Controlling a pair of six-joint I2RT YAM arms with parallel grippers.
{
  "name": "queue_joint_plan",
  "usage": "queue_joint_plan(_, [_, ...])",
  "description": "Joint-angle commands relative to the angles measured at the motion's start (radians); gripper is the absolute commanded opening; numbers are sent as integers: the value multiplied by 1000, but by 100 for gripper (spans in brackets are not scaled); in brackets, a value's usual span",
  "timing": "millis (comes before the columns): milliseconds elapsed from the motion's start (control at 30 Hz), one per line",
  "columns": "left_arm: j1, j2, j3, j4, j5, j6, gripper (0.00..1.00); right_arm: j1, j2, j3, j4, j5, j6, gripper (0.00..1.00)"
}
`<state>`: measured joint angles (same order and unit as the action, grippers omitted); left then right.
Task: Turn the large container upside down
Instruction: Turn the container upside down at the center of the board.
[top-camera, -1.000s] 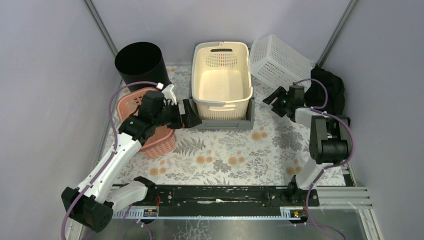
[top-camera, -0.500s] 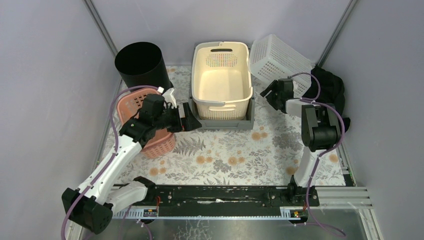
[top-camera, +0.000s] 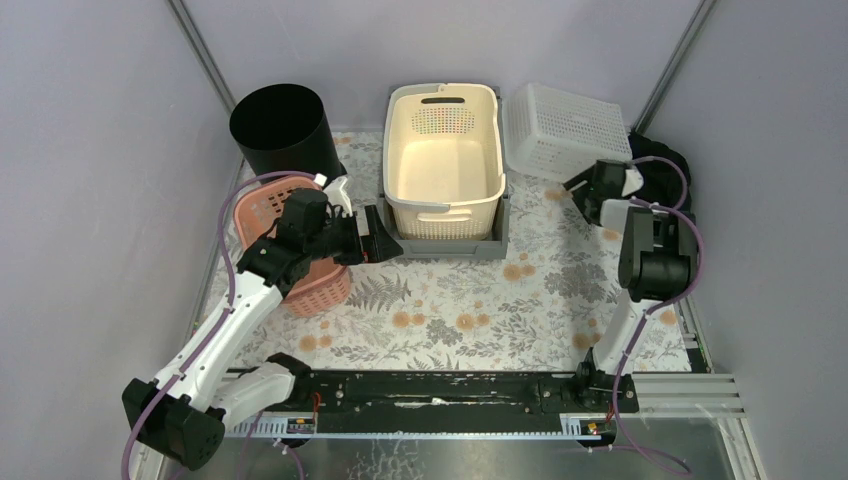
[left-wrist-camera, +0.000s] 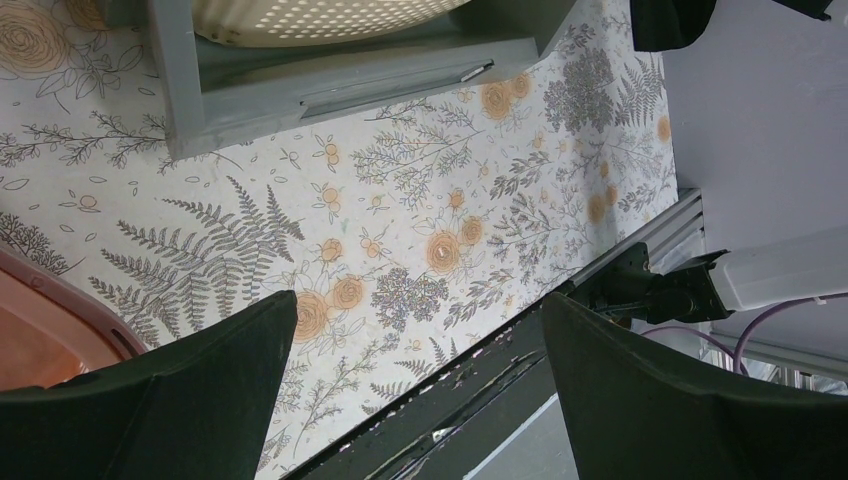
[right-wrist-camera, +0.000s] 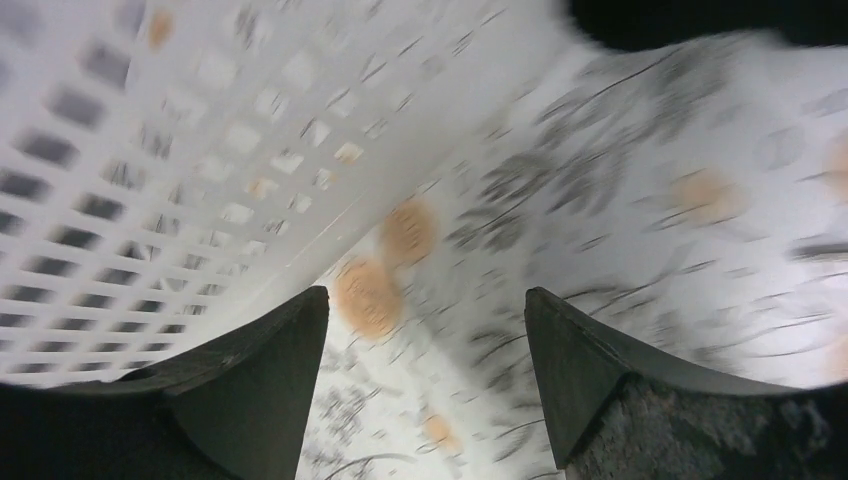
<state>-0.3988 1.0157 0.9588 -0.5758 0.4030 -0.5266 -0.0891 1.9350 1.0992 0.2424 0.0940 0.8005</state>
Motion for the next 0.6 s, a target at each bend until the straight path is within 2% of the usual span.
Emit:
queue_joint_plan(0, [-2, -10, 4, 33, 14, -4, 100, -89, -85, -24, 8, 24, 24, 79])
queue_joint_plan(233, [-2, 4, 23, 34, 14, 0, 100, -105, -219, -159, 48, -15, 10, 79])
queue_joint_plan(367, [-1, 17, 28, 32, 8, 7, 100, -99, -314, -221, 67, -103, -12, 79])
queue_joint_plan(567, [-2, 56, 65, 29, 7, 21, 100, -55, -432, -183, -71, -221, -124, 79])
